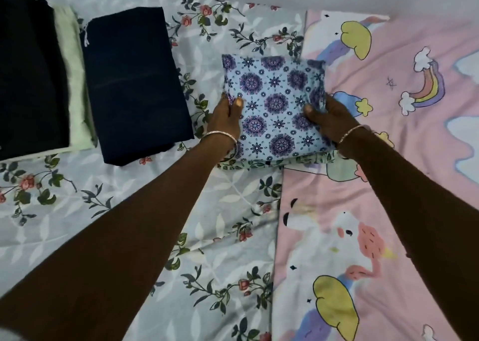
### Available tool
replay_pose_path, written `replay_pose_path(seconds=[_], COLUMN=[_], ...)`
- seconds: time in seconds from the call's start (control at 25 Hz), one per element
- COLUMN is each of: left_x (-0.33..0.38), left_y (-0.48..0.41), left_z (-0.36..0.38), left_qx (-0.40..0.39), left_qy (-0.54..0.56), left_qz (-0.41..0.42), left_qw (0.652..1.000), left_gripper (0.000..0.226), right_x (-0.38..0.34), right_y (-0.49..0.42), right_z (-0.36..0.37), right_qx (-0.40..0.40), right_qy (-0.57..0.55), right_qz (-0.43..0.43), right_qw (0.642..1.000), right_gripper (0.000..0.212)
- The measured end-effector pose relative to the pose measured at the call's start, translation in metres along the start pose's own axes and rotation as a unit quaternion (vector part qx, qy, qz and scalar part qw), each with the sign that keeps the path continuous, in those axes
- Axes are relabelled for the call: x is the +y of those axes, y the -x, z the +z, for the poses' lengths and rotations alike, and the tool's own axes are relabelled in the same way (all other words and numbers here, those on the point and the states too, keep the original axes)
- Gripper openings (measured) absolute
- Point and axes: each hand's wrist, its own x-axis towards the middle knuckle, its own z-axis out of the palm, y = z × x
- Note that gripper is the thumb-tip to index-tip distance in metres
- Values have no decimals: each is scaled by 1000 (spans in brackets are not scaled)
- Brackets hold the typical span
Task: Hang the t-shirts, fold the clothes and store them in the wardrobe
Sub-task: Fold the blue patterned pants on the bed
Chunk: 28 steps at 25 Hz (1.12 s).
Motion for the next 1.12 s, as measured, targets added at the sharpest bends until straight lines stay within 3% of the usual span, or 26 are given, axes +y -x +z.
replay_pose_path(seconds=[0.12,0.28,0.4,0.76,0.96,1.04,1.12], left_x=[-23,-34,-41,-45,-48,-53,-60], left_y=[-5,40,89,96,88,89,91], left_z=[-4,-11,1,22,12,3,-4], left_qx=[83,259,222,198,153,152,159], left_qy=[-13,-17,-32,7,111,75,-39], left_qz=[-3,77,101,-59,-108,-82,-32], left_qw=[996,963,969,978,976,982,986], left_gripper=[29,11,8,19,14,7,3], right_x=[30,36,35,23,32,38,42], right_y=[-13,-16,-12,-8,-8,-11,-16], right_z=[4,11,13,12,15,16,16], right_qx=[20,52,59,57,78,91,97], right_qy=[11,-24,-48,-45,-47,-16,20], right_qz=[13,7,19,79,26,2,-20], right_qw=[1000,998,997,994,995,996,995], right_gripper=[41,40,42,46,41,40,40])
